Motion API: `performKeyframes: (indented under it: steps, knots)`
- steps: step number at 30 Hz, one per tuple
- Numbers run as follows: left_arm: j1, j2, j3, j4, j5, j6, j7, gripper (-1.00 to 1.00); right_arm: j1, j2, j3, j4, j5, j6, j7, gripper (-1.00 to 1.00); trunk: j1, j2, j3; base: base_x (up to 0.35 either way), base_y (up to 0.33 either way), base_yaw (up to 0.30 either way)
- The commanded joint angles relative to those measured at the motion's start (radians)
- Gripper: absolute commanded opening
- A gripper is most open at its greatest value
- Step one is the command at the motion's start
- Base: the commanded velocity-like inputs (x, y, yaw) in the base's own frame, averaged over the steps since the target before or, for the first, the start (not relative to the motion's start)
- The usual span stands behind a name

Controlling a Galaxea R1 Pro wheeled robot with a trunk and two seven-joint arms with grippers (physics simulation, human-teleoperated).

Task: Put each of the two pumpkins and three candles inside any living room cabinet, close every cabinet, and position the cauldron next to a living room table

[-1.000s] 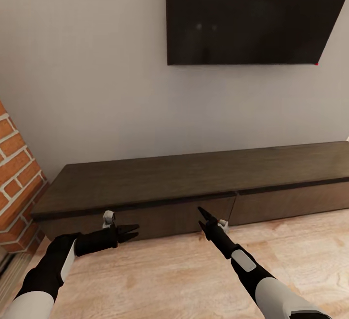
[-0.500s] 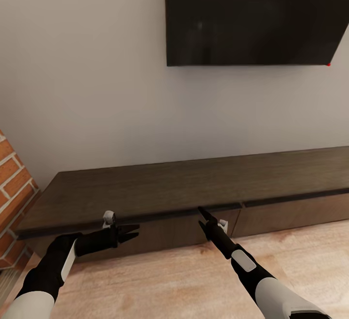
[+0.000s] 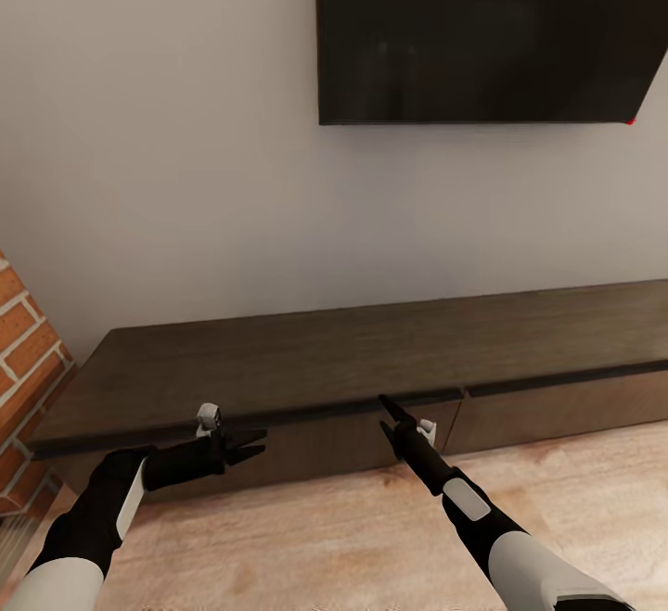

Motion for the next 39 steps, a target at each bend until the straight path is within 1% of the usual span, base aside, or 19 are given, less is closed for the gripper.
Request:
performKeyframes:
  steps: [1,3,5,6,9,16,19,21,24,26,39]
  knots:
    - [0.000,0.000,0.000,0.000,0.001,0.011,-0.003,1.00,-0.001,0.000,0.001,0.000,-0.010,0.009,0.004,1.00,0.000,-0.001,-0.005,0.000,0.000,0.000]
    - [-0.001,0.000,0.000,0.000,0.001,0.010,-0.003,1.00,-0.001,-0.001,0.001,0.001,-0.010,0.009,0.010,1.00,0.001,-0.001,-0.013,0.000,0.000,0.000]
    - [0.000,0.000,0.000,0.000,0.001,0.010,-0.003,1.00,-0.001,-0.001,0.002,0.001,-0.009,0.006,0.032,1.00,0.002,-0.002,-0.020,0.000,0.000,0.000]
    - [0.000,0.000,0.000,0.000,0.001,0.010,-0.002,1.00,-0.001,-0.001,0.002,0.004,-0.009,0.003,0.055,1.00,0.002,-0.002,-0.024,0.000,0.000,0.000]
    - [0.000,0.000,0.000,0.000,0.001,0.010,-0.003,1.00,-0.001,-0.002,0.003,0.010,-0.008,0.000,0.077,1.00,0.004,-0.003,-0.036,0.000,0.000,0.000]
    - [0.000,0.000,0.000,0.000,0.001,0.010,-0.002,1.00,-0.001,-0.003,0.003,0.014,-0.008,-0.001,0.090,1.00,0.007,-0.004,-0.063,0.000,0.000,0.000]
    - [-0.001,0.000,0.000,0.000,0.001,0.010,-0.002,1.00,-0.001,-0.014,0.004,0.014,-0.009,0.000,0.101,1.00,0.008,-0.005,-0.074,0.000,0.000,0.000]
    - [0.000,0.000,0.000,0.000,0.001,0.010,-0.002,1.00,-0.001,-0.023,0.004,0.014,-0.009,0.004,0.126,1.00,0.009,-0.005,-0.082,0.000,0.000,0.000]
    - [0.000,-0.001,0.000,0.000,0.001,0.010,-0.002,1.00,-0.001,-0.029,0.004,0.015,-0.010,0.007,0.159,1.00,0.011,-0.006,-0.094,0.000,0.000,0.000]
    - [0.000,-0.001,0.000,0.000,0.001,0.010,-0.002,1.00,-0.001,-0.033,0.004,0.015,-0.010,0.008,0.169,1.00,0.011,-0.006,-0.101,0.000,0.000,0.000]
    - [0.000,-0.003,0.000,0.000,-0.001,0.010,-0.001,1.00,-0.001,-0.041,0.005,0.016,-0.009,0.009,0.181,1.00,0.017,-0.010,-0.152,0.000,0.000,0.000]
